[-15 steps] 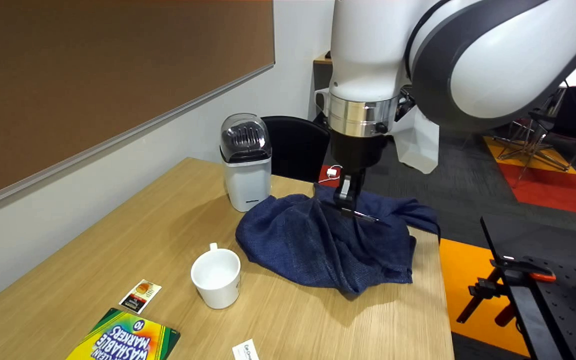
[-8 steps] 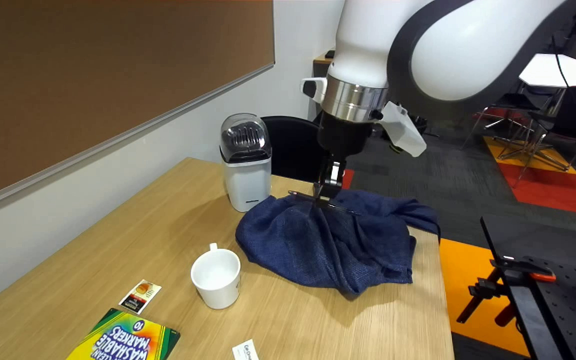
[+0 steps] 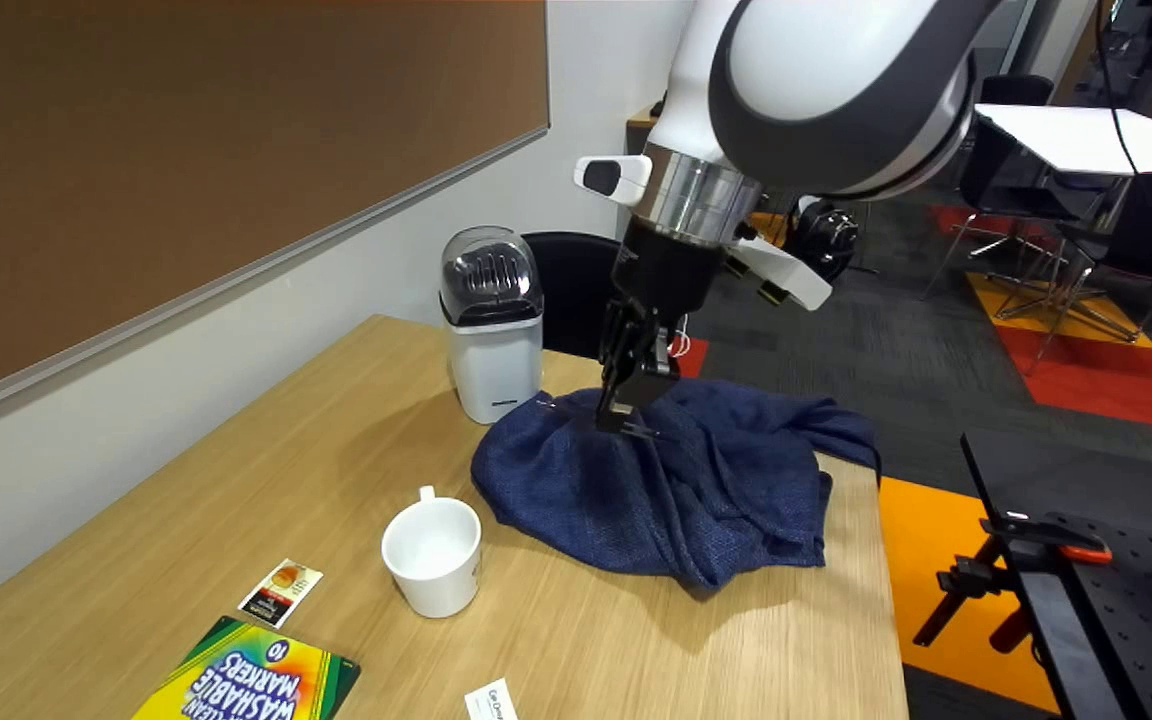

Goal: Put the pen into the mug.

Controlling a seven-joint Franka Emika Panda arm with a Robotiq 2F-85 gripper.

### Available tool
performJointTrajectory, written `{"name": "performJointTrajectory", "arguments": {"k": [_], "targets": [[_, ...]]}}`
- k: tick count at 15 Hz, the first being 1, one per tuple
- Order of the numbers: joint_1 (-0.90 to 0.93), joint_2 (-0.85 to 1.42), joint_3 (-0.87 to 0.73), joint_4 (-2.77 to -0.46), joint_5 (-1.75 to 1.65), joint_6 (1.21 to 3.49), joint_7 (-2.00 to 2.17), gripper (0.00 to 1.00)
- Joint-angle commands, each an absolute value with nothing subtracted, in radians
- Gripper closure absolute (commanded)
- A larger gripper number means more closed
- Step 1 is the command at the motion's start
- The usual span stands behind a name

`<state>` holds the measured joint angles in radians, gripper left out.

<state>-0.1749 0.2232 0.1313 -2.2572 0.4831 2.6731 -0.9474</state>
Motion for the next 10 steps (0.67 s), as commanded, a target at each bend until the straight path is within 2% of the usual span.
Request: {"name": "performJointTrajectory", "arguments": {"k": [1,10], "targets": [[-0.232,0.252,0.182,-2.221,0.661,2.677,-1.201,0.97],[-0.273,0.3,0.231,-2.18,1.019,2.678,-1.669,0.97]]}}
